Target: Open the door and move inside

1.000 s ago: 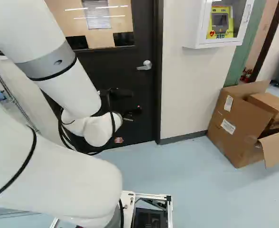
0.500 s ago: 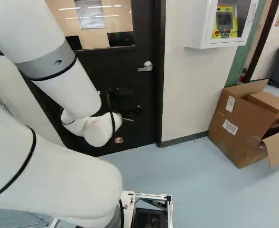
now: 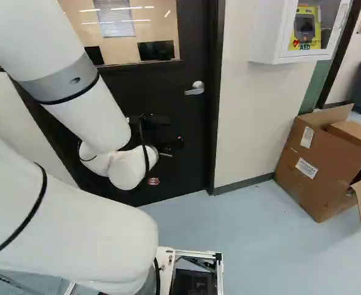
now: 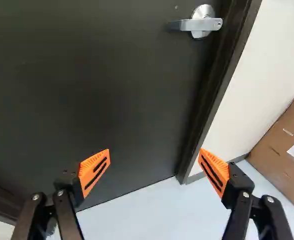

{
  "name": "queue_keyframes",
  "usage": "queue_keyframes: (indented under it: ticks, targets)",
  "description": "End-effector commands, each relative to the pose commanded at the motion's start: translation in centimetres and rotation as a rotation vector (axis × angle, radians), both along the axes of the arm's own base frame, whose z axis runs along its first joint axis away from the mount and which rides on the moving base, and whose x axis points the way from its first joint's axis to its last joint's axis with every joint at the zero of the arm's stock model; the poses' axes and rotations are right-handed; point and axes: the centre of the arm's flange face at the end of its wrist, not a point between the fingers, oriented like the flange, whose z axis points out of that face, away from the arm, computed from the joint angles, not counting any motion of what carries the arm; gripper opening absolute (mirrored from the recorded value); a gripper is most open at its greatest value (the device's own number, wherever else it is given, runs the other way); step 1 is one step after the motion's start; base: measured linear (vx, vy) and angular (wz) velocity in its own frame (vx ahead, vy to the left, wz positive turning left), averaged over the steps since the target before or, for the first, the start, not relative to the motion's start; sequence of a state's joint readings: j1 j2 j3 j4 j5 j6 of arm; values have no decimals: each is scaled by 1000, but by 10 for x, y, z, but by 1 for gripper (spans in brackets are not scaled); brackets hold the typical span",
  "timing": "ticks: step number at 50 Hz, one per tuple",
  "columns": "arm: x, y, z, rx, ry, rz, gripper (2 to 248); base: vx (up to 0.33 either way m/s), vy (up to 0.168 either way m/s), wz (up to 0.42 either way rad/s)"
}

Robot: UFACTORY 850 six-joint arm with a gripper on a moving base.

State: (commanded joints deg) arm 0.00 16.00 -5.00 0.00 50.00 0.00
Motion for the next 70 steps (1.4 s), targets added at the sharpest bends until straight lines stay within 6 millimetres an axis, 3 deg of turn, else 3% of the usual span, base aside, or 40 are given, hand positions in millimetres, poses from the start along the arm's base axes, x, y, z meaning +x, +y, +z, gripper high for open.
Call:
queue_keyframes:
  ticks: [18,49,70]
  targets:
    - [0,0,0,0,0,0,247,102,62,-180]
    - [1,0,0,0,0,0,247,12,9,5]
    - [11,-1,2,0,5,-5,247,0,0,0]
